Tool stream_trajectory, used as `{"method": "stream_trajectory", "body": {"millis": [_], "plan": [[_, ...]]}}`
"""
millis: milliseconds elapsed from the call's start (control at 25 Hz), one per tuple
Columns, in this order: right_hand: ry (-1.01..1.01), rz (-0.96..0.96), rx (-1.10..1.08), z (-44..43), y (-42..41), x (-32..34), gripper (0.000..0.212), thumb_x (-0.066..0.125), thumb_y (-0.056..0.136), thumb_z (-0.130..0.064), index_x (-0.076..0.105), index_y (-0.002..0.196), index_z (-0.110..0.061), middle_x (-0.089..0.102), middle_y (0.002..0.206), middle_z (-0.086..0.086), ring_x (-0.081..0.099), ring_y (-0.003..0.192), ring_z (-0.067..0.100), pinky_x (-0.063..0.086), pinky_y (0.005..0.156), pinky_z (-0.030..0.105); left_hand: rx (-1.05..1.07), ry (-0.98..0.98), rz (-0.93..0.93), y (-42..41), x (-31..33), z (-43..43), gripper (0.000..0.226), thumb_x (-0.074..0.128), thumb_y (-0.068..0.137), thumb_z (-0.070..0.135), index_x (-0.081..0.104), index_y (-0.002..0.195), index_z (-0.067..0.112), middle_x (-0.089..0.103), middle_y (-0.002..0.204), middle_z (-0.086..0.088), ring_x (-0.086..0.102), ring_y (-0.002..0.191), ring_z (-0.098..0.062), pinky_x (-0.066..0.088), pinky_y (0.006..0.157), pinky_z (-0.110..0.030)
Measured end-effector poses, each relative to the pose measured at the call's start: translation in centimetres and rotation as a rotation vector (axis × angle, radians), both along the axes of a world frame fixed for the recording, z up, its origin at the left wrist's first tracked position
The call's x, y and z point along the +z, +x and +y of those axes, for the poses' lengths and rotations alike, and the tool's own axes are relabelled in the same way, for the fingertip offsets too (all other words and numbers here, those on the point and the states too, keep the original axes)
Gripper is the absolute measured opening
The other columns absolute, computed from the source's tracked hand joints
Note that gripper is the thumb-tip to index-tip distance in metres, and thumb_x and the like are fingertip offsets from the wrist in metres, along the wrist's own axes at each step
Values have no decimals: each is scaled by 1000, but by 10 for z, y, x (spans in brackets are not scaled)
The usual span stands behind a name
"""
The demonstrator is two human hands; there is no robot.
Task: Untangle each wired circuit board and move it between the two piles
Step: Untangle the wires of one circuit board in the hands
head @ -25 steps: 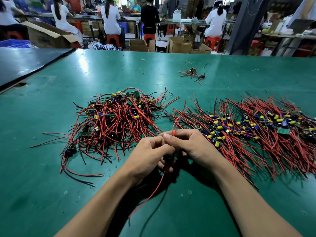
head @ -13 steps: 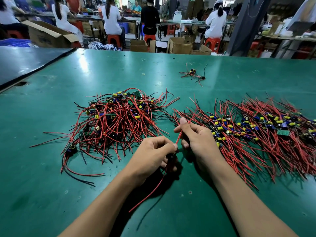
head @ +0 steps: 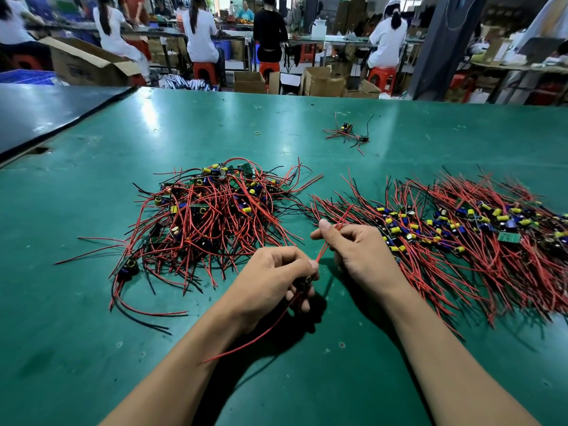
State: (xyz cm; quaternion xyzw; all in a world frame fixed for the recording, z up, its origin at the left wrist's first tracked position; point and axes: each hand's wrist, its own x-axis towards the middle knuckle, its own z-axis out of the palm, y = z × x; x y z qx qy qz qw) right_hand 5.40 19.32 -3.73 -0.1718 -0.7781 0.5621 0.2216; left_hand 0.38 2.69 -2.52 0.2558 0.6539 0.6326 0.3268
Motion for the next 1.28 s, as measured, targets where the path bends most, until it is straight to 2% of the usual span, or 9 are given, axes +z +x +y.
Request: {"method": "stream_trajectory", "body": {"millis": [200, 440, 560, 760, 840, 920, 1000, 1120, 1280], "plan": [[-113, 84, -181, 6, -5, -4, 38, 60, 99, -40, 77, 82, -11, 39, 40, -13, 32, 36, 2, 28, 42, 11, -45, -20, 8, 0, 2, 1, 27, 61, 92, 12, 67, 65, 18, 63, 57, -7, 57, 43, -20, 37, 51, -28], [-1073, 62, -4, 7, -2, 16, 42, 56, 95, -31, 56, 57, -14, 40, 49, -7, 21, 31, 6, 15, 33, 19, -92, -9, -63, -3, 2, -1, 16, 69, 83, 20, 69, 68, 15, 62, 59, -9, 57, 47, -21, 40, 55, -30], [-1183, 52, 88, 10, 2, 19, 36, 59, 86, -28, 53, 53, -16, 35, 48, -7, 20, 29, 6, 13, 36, 20, -109, -7, -81, -2, 1, -1, 19, 65, 90, 14, 71, 71, 13, 63, 59, -11, 57, 47, -20, 40, 54, -29], [-986, 9, 94, 1, -2, 14, 59, 60, 79, -64, 72, 95, -8, 41, 59, -5, 27, 35, 3, 22, 33, 15, 78, 81, -154, -1, 6, 0, 20, 63, 91, 15, 69, 71, 14, 70, 67, -13, 64, 50, -21, 47, 47, -21], [-637, 10, 66, -2, -1, 8, 49, 63, 86, -57, 74, 100, -11, 49, 63, -5, 36, 39, 4, 29, 38, 17, 199, 178, -179, -4, 10, 0, 16, 62, 91, 17, 66, 76, 14, 73, 76, -14, 69, 59, -23, 51, 53, -23], [-72, -3, 122, -10, 1, 2, 21, 71, 91, -37, 77, 97, -18, 58, 66, -12, 50, 49, 0, 39, 51, 16, 297, 289, -208, -9, 15, -2, 13, 60, 92, 20, 64, 83, 13, 75, 84, -13, 69, 68, -22, 53, 60, -27], [163, -31, 242, -22, 3, -2, 19, 81, 81, -42, 75, 90, -26, 61, 68, -13, 53, 56, -2, 40, 58, 17, 372, 353, -248, -12, 19, -3, 10, 59, 94, 23, 61, 86, 16, 75, 92, -12, 64, 65, -19, 52, 63, -34], [145, 47, 238, -39, 2, 0, 36, 78, 71, -60, 66, 80, -27, 61, 67, -11, 50, 56, -2, 39, 57, 18, 448, 399, -294, -12, 21, -4, 12, 60, 94, 25, 56, 83, 20, 76, 95, -8, 62, 57, -15, 54, 52, -29], [-157, 173, 206, -35, 2, 15, 28, 64, 91, -53, 65, 78, -29, 59, 67, -7, 45, 50, 7, 37, 48, 20, 455, 379, -249, -13, 20, -6, 15, 67, 81, 34, 60, 84, 21, 75, 83, 1, 65, 66, -9, 48, 57, -21]]}}
